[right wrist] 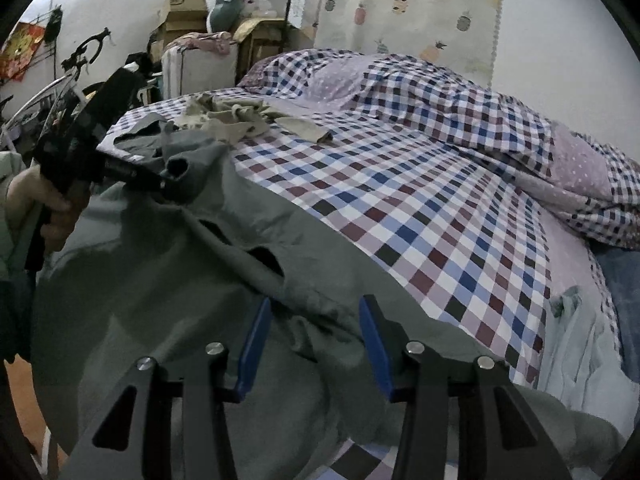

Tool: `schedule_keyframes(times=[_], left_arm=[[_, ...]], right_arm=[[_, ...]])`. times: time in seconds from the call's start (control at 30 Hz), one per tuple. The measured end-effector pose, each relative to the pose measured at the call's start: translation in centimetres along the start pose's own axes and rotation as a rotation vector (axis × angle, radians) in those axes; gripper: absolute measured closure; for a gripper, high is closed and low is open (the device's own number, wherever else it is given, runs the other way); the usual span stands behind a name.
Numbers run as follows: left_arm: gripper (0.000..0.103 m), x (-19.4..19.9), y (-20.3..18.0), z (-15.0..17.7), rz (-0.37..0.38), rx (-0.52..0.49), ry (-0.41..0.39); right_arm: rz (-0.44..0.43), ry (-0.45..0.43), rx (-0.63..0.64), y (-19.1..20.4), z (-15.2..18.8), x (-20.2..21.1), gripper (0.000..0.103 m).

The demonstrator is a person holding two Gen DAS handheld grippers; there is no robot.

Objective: Fold clothes

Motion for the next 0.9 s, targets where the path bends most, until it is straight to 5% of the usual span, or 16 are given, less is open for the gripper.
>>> schedule_keyframes(times=[0.23,0.57,0.9], left_arm=[[0.1,0.9,0.1,-0.8,0.126,0.025,-0.02],[0.1,1.3,0.3,-2.2,0.209,0.046,-0.018],[0.1,2.9,0.7,-4.3,0.252,0.071,-0.068]], right_arm=[[0.05,0.054,0.038,0.8,-0.2,-2.4,0.058],[0.047,0.061,-0.027,-0.2,-0.9,-3.6,0.088],[0.023,-0.021,-0.103,-1.1,-2.9,-1.8,0.093]])
Point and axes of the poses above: each gripper's, at about its wrist camera, not at the fingertips, and x roughly against the way its jaws point, y to its left, z to its underside, the point moved 6 cm from there along -x, roughly the way its jaws point, and after that the axes turned 14 degrees about y, right-handed, at the moved point
